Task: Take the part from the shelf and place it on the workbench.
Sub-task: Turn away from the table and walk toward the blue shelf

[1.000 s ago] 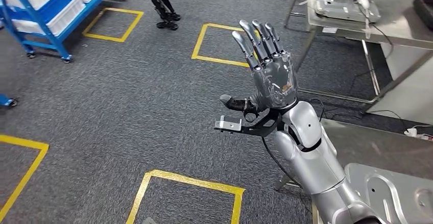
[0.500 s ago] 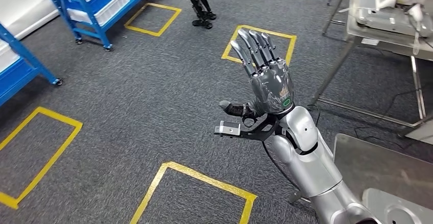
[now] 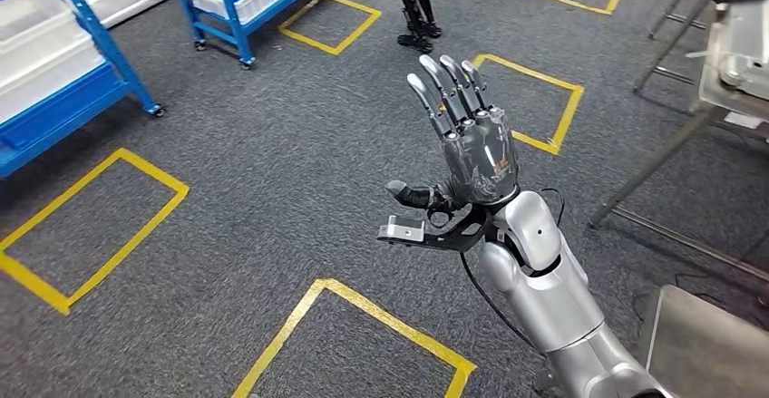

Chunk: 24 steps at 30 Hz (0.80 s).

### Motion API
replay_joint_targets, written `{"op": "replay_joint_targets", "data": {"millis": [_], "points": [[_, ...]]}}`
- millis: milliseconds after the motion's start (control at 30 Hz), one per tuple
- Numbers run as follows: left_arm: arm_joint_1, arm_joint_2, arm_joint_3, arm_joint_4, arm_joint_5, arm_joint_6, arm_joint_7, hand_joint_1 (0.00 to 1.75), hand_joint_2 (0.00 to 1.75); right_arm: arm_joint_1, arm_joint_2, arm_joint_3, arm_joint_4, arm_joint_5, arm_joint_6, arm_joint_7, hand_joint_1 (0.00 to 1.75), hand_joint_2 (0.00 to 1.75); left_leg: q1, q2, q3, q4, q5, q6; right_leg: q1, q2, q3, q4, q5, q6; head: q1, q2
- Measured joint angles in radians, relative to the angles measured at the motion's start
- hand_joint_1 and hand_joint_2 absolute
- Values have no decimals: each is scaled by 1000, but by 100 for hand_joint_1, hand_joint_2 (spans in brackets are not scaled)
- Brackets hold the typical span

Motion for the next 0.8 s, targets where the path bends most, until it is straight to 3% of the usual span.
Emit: {"op": "replay_joint_targets", "data": {"millis": [67, 133, 167, 233, 300, 367, 433, 467, 500, 567, 633, 667, 733, 800], "points": [[3, -1, 0, 0, -5, -1, 2, 0, 0, 0, 0, 0, 2, -9, 1, -2, 0, 0, -1, -26, -3, 6, -3, -5, -2, 39, 49, -121, 71, -8, 0, 0], [2, -2, 0, 1, -8, 0, -1, 0, 0, -1, 0, -1, 5, -13, 2, -7, 0, 0, 1, -48, -12, 12, -3, -14, -3, 78, 79, -197, 93, -14, 0, 0], [2, -3, 0, 1, -9, 2, -4, 0, 0, 0, 0, -1, 7, -13, 3, -9, 0, 0, 4, -60, -17, 12, -1, -20, -2, 82, 82, -205, 89, -17, 0, 0], [3, -2, 1, 1, -10, 4, -12, 0, 0, 0, 1, -1, 13, -16, 1, -12, 0, 0, 7, -70, -22, 12, 2, -33, -3, 57, 88, -214, 91, -24, 0, 0], [5, 0, 2, 1, -9, 4, -20, 0, 0, -1, 6, -1, 17, -22, -1, -14, 0, 0, 4, -24, -37, 46, -20, -44, -7, 30, 99, -224, 93, -34, -3, 0], [3, 1, 4, 1, -9, 5, -26, 0, 0, 1, 10, -1, 22, -32, -2, -17, 0, 0, 4, 35, -86, 150, -74, -54, -4, 2, 104, -226, 92, -42, -6, 0], [2, 4, 6, 1, -9, 6, -29, 0, 0, 9, 10, -1, 32, -41, -7, -23, 0, 0, 7, 52, -138, 253, -109, -60, -1, -28, 105, -224, 88, -46, -6, 0], [6, 8, 7, 1, -9, 7, -30, 0, 0, 14, 11, -1, 41, -44, -12, -27, 0, 0, 8, 55, -142, 262, -103, -62, 0, -42, 105, -222, 85, -46, -6, 0], [10, 13, 9, 1, -9, 7, -32, 0, 0, 19, 13, -1, 53, -47, -19, -33, 0, 0, 9, 60, -126, 233, -81, -62, 0, -55, 105, -220, 82, -45, -6, 0], [17, 24, 12, 1, -9, 9, -37, 0, 0, 28, 18, -1, 80, -52, -37, -42, 0, 0, 5, 92, -58, 110, -28, -58, 2, -77, 107, -215, 75, -40, -6, 0], [18, 34, 13, 1, -10, 11, -40, 0, 0, 36, 22, -2, 112, -56, -55, -48, 0, 0, -3, 116, -16, 28, -7, -45, 7, -97, 109, -212, 70, -32, -5, 0], [17, 38, 14, 1, -12, 11, -40, 0, 0, 40, 24, -3, 129, -59, -64, -50, 0, 0, -8, 116, -14, 19, -10, -37, 10, -106, 111, -213, 68, -27, -5, 0], [20, 44, 15, 1, -16, 11, -41, 0, 0, 46, 30, -5, 167, -63, -80, -54, 0, 0, -8, 92, -12, 12, -5, -24, 11, -121, 118, -218, 66, -17, -5, 0], [22, 49, 15, 1, -19, 10, -42, 0, 0, 48, 34, -11, 203, -67, -90, -56, 0, 0, -3, 74, -6, 1, 1, -12, 7, -90, 112, -193, 43, -6, -5, 0]]}}
